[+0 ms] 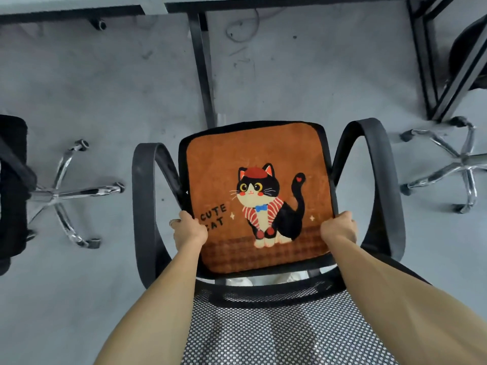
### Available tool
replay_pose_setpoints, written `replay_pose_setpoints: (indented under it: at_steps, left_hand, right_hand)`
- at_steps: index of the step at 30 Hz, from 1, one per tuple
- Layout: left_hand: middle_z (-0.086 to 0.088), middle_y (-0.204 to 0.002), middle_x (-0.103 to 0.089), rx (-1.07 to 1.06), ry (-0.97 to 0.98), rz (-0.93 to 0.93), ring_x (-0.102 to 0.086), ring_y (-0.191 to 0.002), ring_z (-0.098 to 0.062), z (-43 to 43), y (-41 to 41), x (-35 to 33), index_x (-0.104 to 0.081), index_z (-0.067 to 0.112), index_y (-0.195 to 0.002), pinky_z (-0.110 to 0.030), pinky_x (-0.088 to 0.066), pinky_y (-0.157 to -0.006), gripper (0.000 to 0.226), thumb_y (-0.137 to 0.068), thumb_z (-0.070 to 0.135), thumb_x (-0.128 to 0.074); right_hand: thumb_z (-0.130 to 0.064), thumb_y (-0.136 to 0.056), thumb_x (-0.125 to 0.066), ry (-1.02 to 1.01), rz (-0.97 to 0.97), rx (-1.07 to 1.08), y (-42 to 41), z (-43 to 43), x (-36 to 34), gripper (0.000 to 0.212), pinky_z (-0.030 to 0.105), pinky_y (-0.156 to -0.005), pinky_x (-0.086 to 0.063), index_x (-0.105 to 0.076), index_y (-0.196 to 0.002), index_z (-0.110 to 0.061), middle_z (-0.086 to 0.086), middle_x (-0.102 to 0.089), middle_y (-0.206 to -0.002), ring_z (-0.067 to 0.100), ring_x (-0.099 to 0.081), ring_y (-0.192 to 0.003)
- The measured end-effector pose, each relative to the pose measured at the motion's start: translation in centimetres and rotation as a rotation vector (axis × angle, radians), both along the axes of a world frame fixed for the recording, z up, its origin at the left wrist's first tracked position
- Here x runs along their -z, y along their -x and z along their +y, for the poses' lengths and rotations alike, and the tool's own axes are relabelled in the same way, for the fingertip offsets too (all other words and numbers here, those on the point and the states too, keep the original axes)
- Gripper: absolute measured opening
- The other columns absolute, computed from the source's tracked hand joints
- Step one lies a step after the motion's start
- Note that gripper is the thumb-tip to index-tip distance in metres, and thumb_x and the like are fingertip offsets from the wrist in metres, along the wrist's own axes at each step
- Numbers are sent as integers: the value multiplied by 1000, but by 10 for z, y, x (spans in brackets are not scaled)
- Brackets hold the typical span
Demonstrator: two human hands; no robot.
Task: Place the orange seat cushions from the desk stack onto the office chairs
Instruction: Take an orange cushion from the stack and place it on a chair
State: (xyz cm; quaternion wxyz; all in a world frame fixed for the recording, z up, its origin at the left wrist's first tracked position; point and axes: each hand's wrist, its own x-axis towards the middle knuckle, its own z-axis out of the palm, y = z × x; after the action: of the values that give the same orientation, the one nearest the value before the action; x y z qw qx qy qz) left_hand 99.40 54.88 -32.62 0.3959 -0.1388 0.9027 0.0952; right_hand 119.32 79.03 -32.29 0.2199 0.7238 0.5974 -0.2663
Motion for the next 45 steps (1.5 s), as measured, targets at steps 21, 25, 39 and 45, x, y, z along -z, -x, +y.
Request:
replay_pose_setpoints:
  at_steps: [21, 25, 39, 45]
  left_hand:
    - [-14, -131, -45, -36, 5, 83, -58, -108, -39, -7, -2, 5, -46, 12, -125, -41, -40, -77, 24, -104, 23, -45]
    - [-14, -132, -45, -34, 19, 73, -57, -109, -41, -6, -2, 5, -46, 10, -125, -43, -39, -76, 24, -103, 21, -47]
    - [-17, -136, -47, -79, 27, 145, -55, -116, -44, -4, -1, 16, -41, 6, -131, -45, -41, -75, 34, -101, 16, -52]
    - [-15, -140, -41, 33, 63, 124, -53, -116, -41, 4, -1, 19, -34, 11, -140, -47, -45, -75, 49, -95, 10, -56]
  right_hand:
    - [-15, -98, -46, 3, 50, 35, -10, -2, 3, 22, 42, -84, -44, -51, -119, -8, 19, -46, -127, 41, -55, -108]
    - [-16, -98, -46, 6, 30, 26, -12, -2, 3, 25, 44, -86, -45, -50, -121, -8, 20, -46, -127, 42, -55, -109]
    - [-21, -102, -40, -16, 23, -26, -17, -4, 12, 28, 45, -80, -46, -44, -129, -16, 18, -46, -126, 43, -55, -110]
    - [-17, -95, -43, 35, -58, -95, -17, -8, 17, 32, 53, -87, -47, -38, -127, -18, 20, -44, -129, 47, -51, -115]
